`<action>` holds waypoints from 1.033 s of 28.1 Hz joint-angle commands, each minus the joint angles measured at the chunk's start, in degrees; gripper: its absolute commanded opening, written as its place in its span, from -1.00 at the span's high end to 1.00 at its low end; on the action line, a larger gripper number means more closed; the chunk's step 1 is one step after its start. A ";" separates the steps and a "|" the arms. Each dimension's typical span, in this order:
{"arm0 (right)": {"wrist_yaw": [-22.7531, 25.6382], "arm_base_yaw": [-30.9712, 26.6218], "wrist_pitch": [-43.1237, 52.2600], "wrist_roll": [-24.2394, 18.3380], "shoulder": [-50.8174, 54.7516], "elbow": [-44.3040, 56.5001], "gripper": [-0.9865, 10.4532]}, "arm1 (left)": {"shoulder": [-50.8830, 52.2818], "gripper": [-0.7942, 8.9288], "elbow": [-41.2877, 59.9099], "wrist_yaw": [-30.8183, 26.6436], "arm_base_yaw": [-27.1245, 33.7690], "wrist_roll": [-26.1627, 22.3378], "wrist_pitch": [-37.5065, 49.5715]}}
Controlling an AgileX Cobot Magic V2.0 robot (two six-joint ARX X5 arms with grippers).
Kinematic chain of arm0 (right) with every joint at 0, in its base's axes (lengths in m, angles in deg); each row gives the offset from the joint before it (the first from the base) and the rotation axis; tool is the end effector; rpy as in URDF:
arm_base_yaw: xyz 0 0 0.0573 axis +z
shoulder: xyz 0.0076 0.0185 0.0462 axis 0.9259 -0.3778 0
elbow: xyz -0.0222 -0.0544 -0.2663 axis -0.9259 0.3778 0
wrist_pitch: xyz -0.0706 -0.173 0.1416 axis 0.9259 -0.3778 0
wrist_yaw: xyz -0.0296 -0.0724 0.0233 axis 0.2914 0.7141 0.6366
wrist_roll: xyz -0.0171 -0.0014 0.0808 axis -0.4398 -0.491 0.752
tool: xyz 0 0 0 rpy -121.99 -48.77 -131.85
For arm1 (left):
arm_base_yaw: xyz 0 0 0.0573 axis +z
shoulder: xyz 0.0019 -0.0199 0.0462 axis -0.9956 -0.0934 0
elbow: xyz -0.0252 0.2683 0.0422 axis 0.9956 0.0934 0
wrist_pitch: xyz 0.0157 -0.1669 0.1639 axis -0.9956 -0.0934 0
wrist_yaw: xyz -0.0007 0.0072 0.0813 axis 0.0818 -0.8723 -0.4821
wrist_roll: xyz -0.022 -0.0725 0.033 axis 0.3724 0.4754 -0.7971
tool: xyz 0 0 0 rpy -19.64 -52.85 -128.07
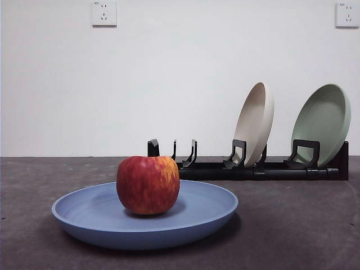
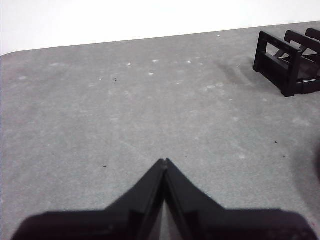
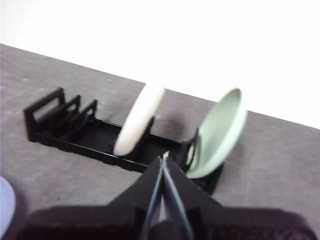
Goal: Take the blue plate from the plate rack,put the plate on the table,take the apple from the table,put the apple in the plate
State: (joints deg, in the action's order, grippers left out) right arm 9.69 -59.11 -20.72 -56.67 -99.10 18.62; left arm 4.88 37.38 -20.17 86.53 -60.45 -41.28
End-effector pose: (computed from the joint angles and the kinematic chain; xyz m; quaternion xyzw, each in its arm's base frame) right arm 0.1117 0.0209 0.2821 -0.1220 0.0647 0.1110 0.9842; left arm 0.1107 -0.0016 0.1410 0.0268 0.1088 -0.0250 0.9934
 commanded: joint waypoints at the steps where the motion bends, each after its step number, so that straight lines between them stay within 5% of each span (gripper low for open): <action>1: -1.03 -4.37 2.36 -0.90 4.39 6.23 0.83 | 0.09 0.84 0.55 0.15 0.17 0.52 0.22; 9: -6.62 -10.62 8.13 -0.83 12.87 18.67 0.83 | 0.09 0.84 0.55 0.15 0.17 0.52 0.24; 29: -6.54 -17.05 8.92 2.16 21.14 28.65 0.83 | 0.09 0.84 0.55 0.15 0.17 0.52 0.22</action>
State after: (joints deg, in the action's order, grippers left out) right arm 3.33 -76.07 -12.22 -55.60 -78.41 46.31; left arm 4.88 37.38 -20.17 86.53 -60.47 -41.28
